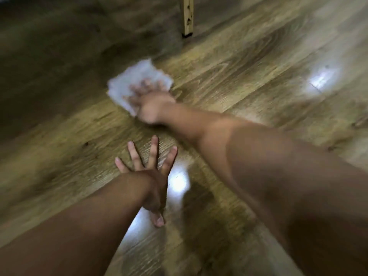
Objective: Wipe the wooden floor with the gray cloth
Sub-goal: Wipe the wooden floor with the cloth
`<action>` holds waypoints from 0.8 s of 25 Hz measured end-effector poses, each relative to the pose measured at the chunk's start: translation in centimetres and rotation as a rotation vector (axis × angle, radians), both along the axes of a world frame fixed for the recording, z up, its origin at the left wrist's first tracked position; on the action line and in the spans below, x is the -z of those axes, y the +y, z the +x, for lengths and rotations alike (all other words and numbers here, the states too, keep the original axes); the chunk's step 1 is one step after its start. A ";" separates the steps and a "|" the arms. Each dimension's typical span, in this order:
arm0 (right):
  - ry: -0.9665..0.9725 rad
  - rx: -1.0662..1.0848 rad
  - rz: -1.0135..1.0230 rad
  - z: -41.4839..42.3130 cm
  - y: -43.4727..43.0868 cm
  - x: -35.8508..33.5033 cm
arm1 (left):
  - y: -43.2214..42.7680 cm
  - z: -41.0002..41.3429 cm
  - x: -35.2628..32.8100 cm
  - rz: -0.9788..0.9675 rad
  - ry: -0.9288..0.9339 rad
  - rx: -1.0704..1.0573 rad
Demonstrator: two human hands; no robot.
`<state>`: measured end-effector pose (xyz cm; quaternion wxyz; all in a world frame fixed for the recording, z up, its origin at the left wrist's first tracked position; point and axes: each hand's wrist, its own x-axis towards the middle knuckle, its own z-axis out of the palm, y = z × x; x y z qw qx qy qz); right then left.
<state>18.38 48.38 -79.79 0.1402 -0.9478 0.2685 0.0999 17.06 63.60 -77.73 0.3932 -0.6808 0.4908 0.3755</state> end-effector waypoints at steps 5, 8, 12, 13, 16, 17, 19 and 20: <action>-0.188 -0.222 0.061 -4.5 -1.3 1.9 | 0.4 0.5 0.6 -0.062 0.032 -0.009; -0.159 0.363 -0.105 -14.2 -12.4 2.3 | 0.4 0.9 0.8 -0.129 0.119 -0.026; -0.051 0.726 0.000 -13.0 -17.7 0.7 | 0.3 0.9 0.8 -0.102 0.120 -0.007; -0.043 0.702 0.028 -10.3 -16.3 0.6 | 0.3 0.8 0.7 -0.088 0.101 0.005; -0.027 0.416 0.012 -2.1 -7.9 1.0 | 0.0 0.5 0.7 -0.051 0.049 0.070; -0.036 0.265 0.019 0.3 -3.5 1.1 | -0.1 0.4 0.6 -0.035 0.046 0.094; -0.057 -0.132 0.082 4.1 5.4 0.9 | -0.5 0.9 1.0 0.047 0.045 0.167; -0.058 -0.321 0.143 5.1 8.6 0.7 | -0.8 1.1 1.2 0.077 0.056 0.189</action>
